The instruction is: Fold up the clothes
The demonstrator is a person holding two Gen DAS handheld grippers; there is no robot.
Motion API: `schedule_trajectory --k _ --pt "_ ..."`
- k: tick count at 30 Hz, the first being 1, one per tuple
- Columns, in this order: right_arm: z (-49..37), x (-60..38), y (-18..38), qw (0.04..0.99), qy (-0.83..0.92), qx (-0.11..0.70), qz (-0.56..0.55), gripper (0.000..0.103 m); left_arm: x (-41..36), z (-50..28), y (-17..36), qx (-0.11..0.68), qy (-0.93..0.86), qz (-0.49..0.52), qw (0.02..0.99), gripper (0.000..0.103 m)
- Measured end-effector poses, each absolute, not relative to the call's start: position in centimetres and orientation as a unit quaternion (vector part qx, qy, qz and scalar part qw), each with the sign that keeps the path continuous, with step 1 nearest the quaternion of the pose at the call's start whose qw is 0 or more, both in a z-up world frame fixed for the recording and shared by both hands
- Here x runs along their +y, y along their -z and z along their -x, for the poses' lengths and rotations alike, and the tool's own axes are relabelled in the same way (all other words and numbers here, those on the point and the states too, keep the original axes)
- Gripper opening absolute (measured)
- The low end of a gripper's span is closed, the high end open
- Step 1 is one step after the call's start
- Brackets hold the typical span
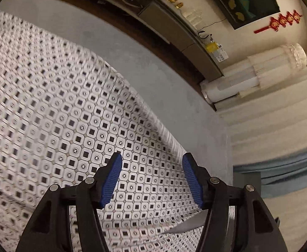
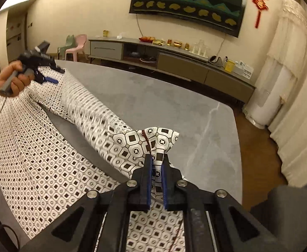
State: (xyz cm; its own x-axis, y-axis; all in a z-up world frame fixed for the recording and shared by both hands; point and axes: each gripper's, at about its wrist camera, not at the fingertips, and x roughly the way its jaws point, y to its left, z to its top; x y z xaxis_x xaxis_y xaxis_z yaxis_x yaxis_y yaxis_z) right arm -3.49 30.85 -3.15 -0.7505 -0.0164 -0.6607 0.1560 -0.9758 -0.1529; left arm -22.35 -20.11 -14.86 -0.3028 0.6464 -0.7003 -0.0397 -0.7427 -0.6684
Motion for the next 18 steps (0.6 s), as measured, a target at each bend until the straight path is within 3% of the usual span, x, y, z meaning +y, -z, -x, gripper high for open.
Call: schedule_trajectory --k 12,18 --pt "2.5 33.6 3.7 0.009 0.940 -0.015 -0.340 0.009 -21.4 20.8 17.6 -0.330 -0.756 0.532 0.193 0.062" --pt "1.4 35.4 2.7 0.014 0.946 -0.090 -0.312 0.009 -19.1 23.2 17.5 -0.306 -0.767 0.532 0.188 0.059"
